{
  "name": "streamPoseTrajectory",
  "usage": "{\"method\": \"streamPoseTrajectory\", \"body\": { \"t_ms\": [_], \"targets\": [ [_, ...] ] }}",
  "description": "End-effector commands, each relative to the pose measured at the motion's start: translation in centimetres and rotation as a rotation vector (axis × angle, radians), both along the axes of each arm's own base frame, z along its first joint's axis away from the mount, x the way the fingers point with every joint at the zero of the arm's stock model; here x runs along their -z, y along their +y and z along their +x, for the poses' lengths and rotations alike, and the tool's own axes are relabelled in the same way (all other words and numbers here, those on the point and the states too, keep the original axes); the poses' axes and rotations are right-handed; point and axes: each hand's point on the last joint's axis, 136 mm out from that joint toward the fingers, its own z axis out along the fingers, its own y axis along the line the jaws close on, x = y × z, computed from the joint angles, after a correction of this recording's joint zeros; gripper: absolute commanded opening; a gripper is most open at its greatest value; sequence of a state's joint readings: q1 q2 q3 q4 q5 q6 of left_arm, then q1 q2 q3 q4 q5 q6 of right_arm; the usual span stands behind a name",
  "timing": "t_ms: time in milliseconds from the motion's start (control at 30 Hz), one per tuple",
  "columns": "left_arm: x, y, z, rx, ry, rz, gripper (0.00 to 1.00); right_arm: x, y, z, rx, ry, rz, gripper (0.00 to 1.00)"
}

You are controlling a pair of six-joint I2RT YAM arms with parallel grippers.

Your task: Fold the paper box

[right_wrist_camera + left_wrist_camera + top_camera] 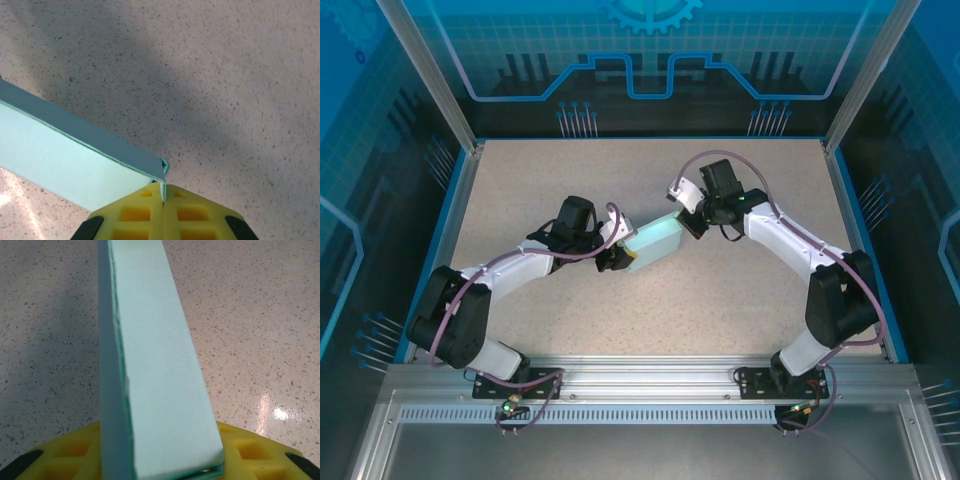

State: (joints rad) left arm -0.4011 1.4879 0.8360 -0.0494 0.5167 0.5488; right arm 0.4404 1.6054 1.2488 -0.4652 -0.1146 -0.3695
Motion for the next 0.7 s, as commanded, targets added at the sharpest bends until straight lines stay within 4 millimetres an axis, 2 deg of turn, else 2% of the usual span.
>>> {"method": "streamPoseTrajectory", "body": {
  "t_ms": [0, 300, 667],
  "targets": [
    [-1.0, 0.2, 1.2, -0.036, -0.02, -0.005, 0.28, -0.6, 0.0, -1.0, 0.114, 0.053, -0.016, 0.04],
    [-1.1, 0.4, 1.3, -0.05, -0.025, -0.001, 0.28, -0.5, 1.3, -2.0, 0.239, 0.125, 0.039, 0.04],
    [-1.2, 0.5, 1.4, -0.066, -0.032, -0.001, 0.28, 0.4, 0.9, -2.8, 0.322, 0.183, 0.035, 0.04]
  ]
}}
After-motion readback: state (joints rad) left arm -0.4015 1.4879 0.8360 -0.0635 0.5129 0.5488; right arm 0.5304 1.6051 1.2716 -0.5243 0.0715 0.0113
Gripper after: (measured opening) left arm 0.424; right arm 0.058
